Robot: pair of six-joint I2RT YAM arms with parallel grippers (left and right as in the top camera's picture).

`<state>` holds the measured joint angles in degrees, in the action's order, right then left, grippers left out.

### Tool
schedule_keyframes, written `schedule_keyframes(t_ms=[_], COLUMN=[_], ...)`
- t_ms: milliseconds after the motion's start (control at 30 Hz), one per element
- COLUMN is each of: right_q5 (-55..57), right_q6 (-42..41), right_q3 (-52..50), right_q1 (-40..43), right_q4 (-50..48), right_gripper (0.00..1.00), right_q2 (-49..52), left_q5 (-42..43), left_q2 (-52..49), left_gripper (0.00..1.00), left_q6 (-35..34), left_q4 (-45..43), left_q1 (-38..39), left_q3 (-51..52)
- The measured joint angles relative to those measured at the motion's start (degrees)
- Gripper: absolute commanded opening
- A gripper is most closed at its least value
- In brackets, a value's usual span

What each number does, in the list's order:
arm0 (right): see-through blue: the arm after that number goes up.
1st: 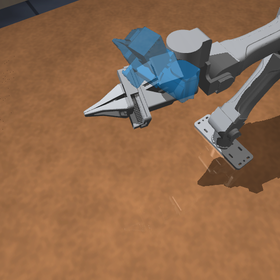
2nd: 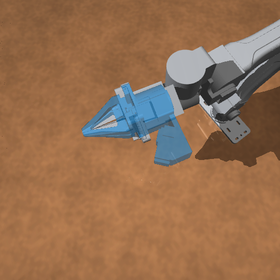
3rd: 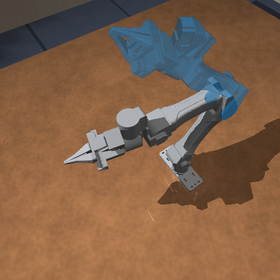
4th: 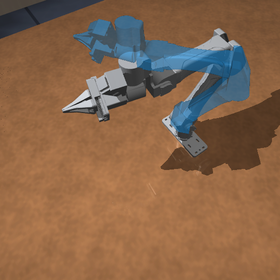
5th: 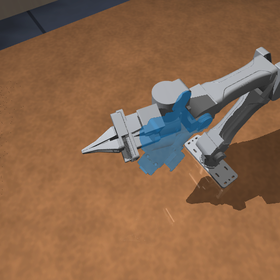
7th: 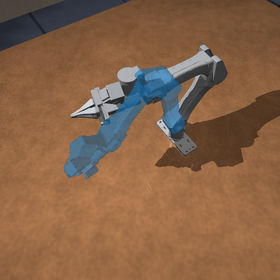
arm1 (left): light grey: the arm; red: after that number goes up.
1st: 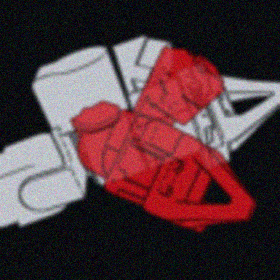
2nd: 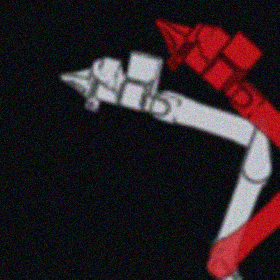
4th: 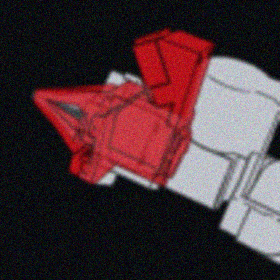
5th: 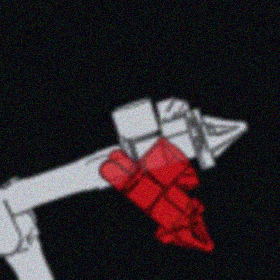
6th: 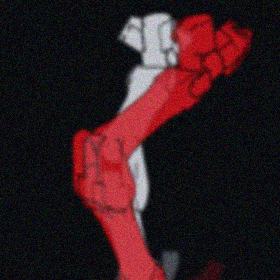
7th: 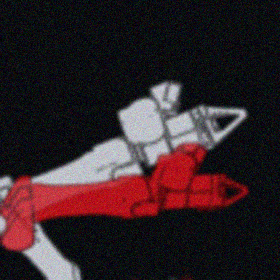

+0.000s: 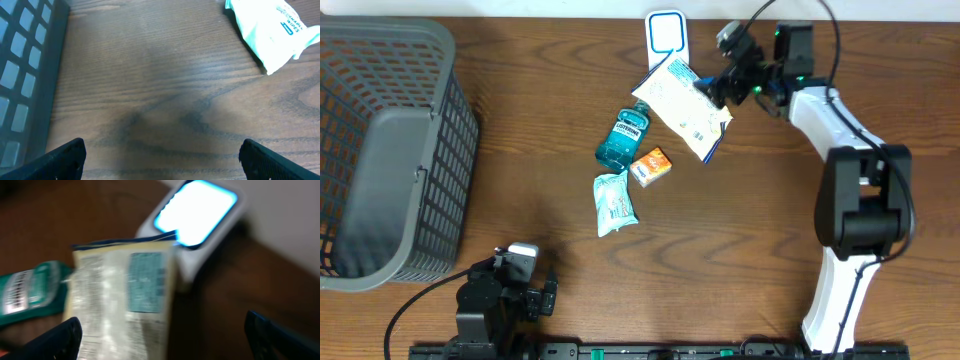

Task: Scan the item barcode

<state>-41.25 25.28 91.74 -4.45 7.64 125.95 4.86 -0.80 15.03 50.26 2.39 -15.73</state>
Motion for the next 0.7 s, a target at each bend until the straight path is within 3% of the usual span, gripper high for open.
schedule_keyframes(t_ms=[267,600,667,700], right_q5=[-6.91,-6.97,-6.71,-6.67], right_q6=[-1.97,-4.24,-4.39,-4.66], right_q3=[-0.35,-0.33,-0.33,-0.31], right_q1=[-0.17,-1.57,-1.95,-2.05], right_q4=[-4.5,-6.78,-7.04,-7.04], right_gripper=[0.99,0.99,0.86,0.63], right_q2=[3.02,11.45,11.85,11.85], left_q5=[0.0,0.0,0.0,0.0], left_q2=[0.0,0.0,0.0,0.0], left_gripper=[0.98,0.98,0.98,0.98], left_q6=[0.0,0.0,0.0,0.0], left_q4=[0.02,0.02,0.02,0.02], left_q1=[0.0,0.0,0.0,0.0], left_q3=[0.0,0.0,0.0,0.0])
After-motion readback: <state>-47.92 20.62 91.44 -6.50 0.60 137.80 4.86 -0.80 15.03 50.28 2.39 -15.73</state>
